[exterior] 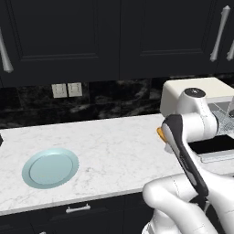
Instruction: Pick up the kebab skewer and baguette bread, and place them inside the toaster oven. Close the toaster oven door and start by setting the timer.
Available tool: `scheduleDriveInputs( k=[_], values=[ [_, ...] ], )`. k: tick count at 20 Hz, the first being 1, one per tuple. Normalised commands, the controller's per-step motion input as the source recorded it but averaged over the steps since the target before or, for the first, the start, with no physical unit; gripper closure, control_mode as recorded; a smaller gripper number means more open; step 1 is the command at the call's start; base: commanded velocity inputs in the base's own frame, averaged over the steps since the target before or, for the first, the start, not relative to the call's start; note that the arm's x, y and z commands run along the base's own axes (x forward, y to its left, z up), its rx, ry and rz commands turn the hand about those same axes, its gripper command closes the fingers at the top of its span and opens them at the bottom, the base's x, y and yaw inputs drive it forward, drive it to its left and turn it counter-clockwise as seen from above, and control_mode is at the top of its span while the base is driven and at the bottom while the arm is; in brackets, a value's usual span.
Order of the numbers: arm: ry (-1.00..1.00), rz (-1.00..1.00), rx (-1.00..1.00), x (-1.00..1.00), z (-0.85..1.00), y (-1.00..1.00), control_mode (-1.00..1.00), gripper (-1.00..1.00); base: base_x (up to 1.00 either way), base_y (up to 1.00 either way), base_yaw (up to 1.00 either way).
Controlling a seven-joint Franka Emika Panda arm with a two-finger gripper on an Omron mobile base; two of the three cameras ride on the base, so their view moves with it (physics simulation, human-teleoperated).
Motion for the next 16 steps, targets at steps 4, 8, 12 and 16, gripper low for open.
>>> scheduleDriveInputs(
  k=[4, 8, 12, 16],
  values=[
    [0.05, -0.31, 0.0, -0.03, 0.13, -1.0, -1.0, 1.0, 0.0, 0.0, 0.0],
    [0.01, -0.31, 0.0, 0.0, 0.17, -1.0, -1.0, 1.0, 0.0, 0.0, 0.0],
    [0.0, -0.3, 0.0, 0.0, 0.22, -1.0, -1.0, 1.0, 0.0, 0.0, 0.0],
    [0.0, -0.26, 0.0, 0.0, 0.22, -1.0, -1.0, 1.0, 0.0, 0.0, 0.0]
  ],
)
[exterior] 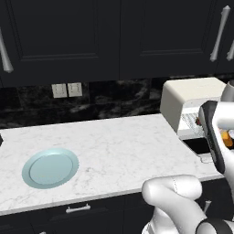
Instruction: Pick up the kebab skewer and baguette bread, and place them inside the toaster oven. Close the toaster oven door and start by setting the timer.
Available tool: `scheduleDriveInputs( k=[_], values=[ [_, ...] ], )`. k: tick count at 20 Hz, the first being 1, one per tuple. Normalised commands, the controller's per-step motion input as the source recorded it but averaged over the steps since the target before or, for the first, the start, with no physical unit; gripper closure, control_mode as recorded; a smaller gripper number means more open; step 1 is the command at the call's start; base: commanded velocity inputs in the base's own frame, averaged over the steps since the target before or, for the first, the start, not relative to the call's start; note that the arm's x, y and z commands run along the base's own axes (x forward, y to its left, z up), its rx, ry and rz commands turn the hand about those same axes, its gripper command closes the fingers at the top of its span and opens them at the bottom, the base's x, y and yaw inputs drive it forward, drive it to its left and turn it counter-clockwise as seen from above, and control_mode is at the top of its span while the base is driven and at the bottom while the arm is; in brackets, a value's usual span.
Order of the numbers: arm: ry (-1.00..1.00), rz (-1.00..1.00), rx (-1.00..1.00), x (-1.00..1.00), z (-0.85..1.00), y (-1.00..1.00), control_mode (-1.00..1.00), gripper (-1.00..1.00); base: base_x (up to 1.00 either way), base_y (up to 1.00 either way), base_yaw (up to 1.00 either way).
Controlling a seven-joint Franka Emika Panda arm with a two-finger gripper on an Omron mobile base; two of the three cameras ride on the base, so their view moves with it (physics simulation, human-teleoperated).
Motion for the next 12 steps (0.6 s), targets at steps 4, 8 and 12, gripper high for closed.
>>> scheduleDriveInputs(
  k=[4, 8, 12],
  values=[
    [0.0, -0.23, 0.0, 0.05, 0.21, -1.0, -1.0, 1.0, 0.0, 0.0, 0.0],
    [0.0, -0.18, 0.03, 0.24, 0.21, -0.93, -1.0, 1.0, 0.0, 0.0, 0.0],
    [-0.2, -0.13, 0.1, 0.23, -0.2, -0.09, -1.0, 1.0, 0.0, 0.0, 0.0]
  ],
)
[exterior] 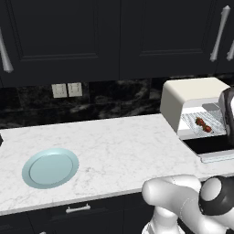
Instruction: Pick up the kebab skewer and baguette bread, and place them inside the toaster oven. Close the toaster oven door and start by setting the timer.
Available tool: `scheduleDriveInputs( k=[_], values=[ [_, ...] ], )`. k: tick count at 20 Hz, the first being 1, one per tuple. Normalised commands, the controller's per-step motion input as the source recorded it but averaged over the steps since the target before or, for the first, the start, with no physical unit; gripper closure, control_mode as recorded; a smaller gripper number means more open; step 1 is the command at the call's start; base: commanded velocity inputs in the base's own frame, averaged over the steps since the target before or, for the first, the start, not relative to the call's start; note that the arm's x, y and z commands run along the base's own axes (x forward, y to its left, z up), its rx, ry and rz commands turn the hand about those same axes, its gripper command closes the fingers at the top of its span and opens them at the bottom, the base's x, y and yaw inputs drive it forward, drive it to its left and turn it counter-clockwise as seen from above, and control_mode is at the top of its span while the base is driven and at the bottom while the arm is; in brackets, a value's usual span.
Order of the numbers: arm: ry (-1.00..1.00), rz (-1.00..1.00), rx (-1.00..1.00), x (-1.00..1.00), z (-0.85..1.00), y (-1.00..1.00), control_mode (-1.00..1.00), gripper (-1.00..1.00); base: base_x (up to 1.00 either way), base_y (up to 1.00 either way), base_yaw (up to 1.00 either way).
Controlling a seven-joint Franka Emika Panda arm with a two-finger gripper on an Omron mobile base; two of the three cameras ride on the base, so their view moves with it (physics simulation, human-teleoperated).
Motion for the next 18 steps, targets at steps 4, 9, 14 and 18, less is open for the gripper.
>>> scheduleDriveInputs(
  k=[4, 9, 14, 18],
  values=[
    [-0.28, -0.07, 0.17, 0.39, -0.14, 0.0, -1.0, 1.0, 0.0, 0.0, 0.0],
    [-0.13, -0.04, 0.1, 0.41, -0.13, -0.03, -1.0, 1.0, 0.0, 0.0, 0.0],
    [0.01, -0.04, 0.0, 0.39, 0.0, -0.45, -1.0, 1.0, 0.0, 0.0, 0.0],
    [0.0, -0.04, 0.01, 0.24, -0.14, -0.38, -1.0, 1.0, 0.0, 0.0, 0.0]
  ],
)
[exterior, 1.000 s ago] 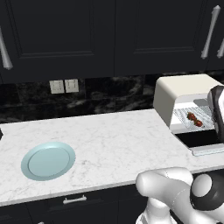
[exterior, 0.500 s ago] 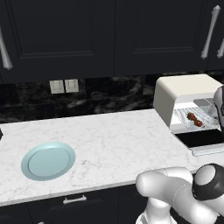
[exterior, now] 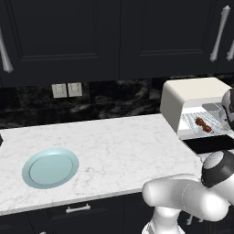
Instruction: Pick up the kebab skewer and baguette bread, and place them inside the toaster oven. Close the toaster oven door and start by setting the timer.
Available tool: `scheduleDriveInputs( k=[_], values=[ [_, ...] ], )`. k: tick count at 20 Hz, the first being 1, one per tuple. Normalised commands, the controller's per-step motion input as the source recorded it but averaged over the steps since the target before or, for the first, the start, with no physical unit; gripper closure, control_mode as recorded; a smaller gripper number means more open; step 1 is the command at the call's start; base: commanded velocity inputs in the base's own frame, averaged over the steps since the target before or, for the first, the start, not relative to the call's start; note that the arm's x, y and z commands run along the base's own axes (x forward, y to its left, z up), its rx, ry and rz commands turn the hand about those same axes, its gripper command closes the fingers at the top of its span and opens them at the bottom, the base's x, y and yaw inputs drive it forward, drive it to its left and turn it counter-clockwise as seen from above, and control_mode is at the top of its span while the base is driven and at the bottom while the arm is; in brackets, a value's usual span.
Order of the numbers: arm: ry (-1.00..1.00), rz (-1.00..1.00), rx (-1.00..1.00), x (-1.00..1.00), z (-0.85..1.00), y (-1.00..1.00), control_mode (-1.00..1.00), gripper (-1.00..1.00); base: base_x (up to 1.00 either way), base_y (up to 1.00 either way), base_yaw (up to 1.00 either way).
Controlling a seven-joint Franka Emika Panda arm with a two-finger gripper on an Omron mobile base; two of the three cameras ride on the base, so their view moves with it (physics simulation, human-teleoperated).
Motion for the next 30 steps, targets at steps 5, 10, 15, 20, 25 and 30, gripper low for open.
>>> scheduleDriveInputs(
  k=[5, 10, 15, 20, 25, 30],
  values=[
    [0.0, -0.02, 0.11, 0.24, -0.17, -0.18, -1.0, 1.0, 0.0, 0.0, 0.0],
    [0.0, 0.0, 0.08, 0.16, -0.17, -0.07, -1.0, 1.0, 0.0, 0.0, 0.0],
    [0.0, 0.0, 0.03, 0.22, -0.04, -0.01, -1.0, 1.0, 0.0, 0.0, 0.0],
    [0.0, 0.0, 0.0, 0.11, -0.21, 0.0, -1.0, 1.0, 0.0, 0.0, 0.0],
    [0.0, 0.0, 0.03, 0.24, -0.18, 0.0, -1.0, 1.0, 0.0, 0.0, 0.0],
    [0.0, 0.0, 0.05, 0.21, -0.09, 0.0, -1.0, 1.0, 0.0, 0.0, 0.0]
  ],
)
